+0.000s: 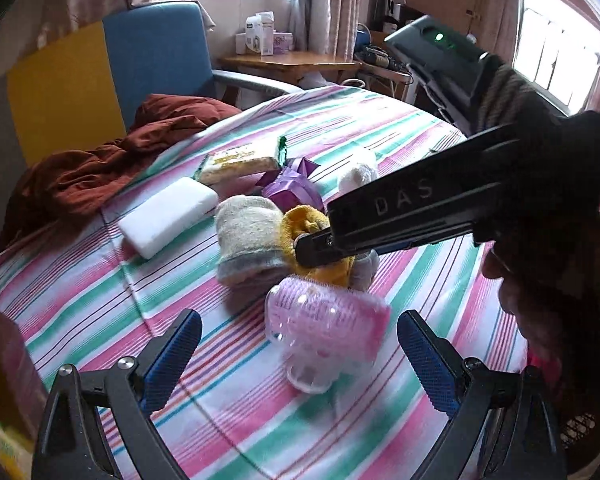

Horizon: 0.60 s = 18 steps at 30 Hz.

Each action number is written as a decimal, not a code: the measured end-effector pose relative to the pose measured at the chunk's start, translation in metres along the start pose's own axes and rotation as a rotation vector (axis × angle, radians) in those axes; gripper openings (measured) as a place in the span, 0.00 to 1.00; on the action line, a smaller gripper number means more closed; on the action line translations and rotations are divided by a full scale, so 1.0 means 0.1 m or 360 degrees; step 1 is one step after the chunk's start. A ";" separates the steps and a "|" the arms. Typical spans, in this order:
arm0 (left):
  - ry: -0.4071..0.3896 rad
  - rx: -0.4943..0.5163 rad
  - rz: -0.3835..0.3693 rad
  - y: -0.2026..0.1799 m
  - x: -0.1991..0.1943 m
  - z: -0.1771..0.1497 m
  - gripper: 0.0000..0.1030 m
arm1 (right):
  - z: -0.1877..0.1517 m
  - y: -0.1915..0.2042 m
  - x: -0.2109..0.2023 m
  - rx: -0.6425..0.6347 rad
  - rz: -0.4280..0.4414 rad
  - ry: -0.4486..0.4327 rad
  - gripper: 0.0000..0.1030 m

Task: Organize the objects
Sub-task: 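Grasp the pink hair roller with the left gripper while the right grasps the yellow knitted cover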

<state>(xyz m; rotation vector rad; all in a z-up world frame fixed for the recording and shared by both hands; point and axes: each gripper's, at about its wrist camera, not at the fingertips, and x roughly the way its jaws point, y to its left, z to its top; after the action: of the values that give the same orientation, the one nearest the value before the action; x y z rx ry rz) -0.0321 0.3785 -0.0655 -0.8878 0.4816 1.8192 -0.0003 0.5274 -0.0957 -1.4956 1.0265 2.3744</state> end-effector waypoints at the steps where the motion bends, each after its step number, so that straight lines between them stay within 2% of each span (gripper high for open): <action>1: 0.0001 0.0003 -0.0018 0.00 0.03 0.02 0.96 | 0.00 0.00 0.00 0.0003 0.0001 0.0001 0.43; 4: -0.0004 0.0024 -0.0041 -0.01 0.12 0.06 0.94 | 0.01 -0.01 0.01 0.0011 0.0001 0.0003 0.43; 7: 0.0022 0.0027 -0.0080 -0.02 0.21 0.10 0.86 | 0.02 -0.03 0.02 0.0018 -0.0003 0.0007 0.43; 10: 0.0057 0.0034 -0.0116 -0.06 0.26 0.10 0.76 | 0.03 -0.03 0.03 0.0016 -0.0012 0.0008 0.43; 11: 0.0066 0.0040 -0.0132 -0.08 0.27 0.09 0.70 | 0.03 -0.02 0.03 0.0005 -0.0021 0.0012 0.43; 14: 0.0058 0.0062 -0.0124 -0.13 0.25 0.04 0.70 | 0.03 0.02 0.03 -0.0043 -0.0059 -0.0004 0.37; 15: 0.0053 0.0042 -0.0127 -0.13 0.23 0.02 0.70 | 0.03 0.02 0.02 -0.0050 -0.0079 -0.0019 0.32; 18: 0.0030 -0.0035 -0.0135 -0.09 0.15 -0.01 0.69 | 0.04 0.00 -0.01 -0.0033 -0.0103 -0.0053 0.28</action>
<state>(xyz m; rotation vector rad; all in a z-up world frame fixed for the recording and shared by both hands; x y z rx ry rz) -0.0270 0.3906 -0.0775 -0.9273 0.4301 1.7434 -0.0028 0.5306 -0.0933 -1.4679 0.9348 2.3641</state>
